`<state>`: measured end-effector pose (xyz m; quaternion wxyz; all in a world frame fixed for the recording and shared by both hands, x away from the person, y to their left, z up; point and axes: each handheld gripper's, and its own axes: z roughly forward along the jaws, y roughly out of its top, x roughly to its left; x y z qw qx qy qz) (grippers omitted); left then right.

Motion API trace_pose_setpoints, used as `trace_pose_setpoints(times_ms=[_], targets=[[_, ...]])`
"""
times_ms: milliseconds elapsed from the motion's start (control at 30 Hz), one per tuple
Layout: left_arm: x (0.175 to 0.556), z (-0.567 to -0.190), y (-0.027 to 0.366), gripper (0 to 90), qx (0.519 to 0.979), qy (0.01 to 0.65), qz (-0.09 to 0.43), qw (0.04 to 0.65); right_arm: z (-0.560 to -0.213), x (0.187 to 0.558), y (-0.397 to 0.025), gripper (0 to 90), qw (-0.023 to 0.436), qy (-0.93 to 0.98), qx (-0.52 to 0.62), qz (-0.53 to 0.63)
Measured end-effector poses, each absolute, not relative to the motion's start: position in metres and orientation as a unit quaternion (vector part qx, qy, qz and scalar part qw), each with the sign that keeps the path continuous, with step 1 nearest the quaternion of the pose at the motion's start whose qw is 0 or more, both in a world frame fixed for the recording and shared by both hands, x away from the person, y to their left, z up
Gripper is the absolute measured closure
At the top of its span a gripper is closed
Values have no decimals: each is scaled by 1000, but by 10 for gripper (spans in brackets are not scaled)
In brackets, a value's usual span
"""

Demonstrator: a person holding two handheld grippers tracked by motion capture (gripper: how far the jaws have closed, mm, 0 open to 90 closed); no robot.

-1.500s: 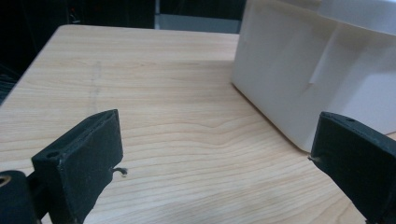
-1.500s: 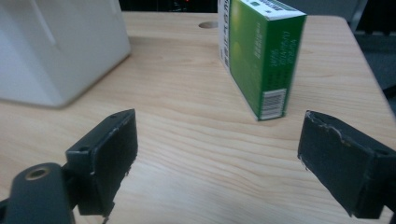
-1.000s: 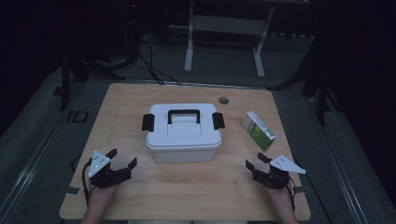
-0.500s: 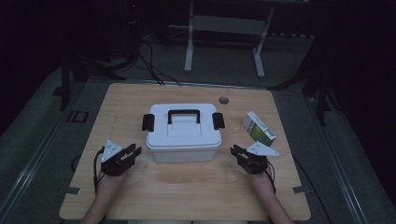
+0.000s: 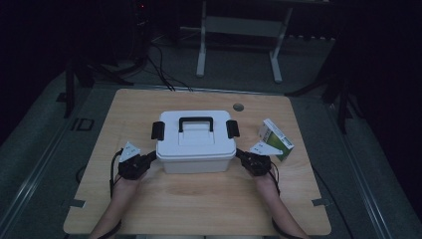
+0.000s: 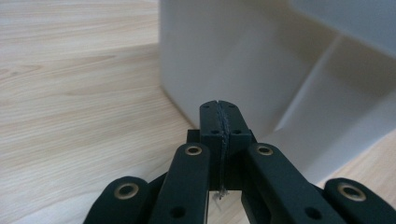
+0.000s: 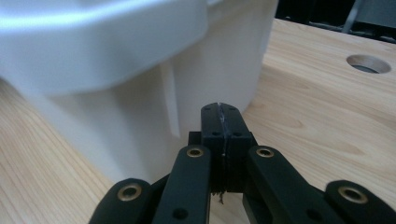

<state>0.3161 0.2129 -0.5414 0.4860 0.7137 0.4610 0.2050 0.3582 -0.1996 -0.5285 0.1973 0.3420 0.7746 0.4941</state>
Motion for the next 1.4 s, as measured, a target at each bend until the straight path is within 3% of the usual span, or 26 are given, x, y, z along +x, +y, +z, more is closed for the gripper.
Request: trace_pose_setpoints(times_ms=[467,1400], targets=[[315,-539,199,898,730,438,207,482,-527,358,-190,900,198,779,339,489],[292,-536,165,899,756,407,184,479,-529,316,-228,900,208,766,355,493]])
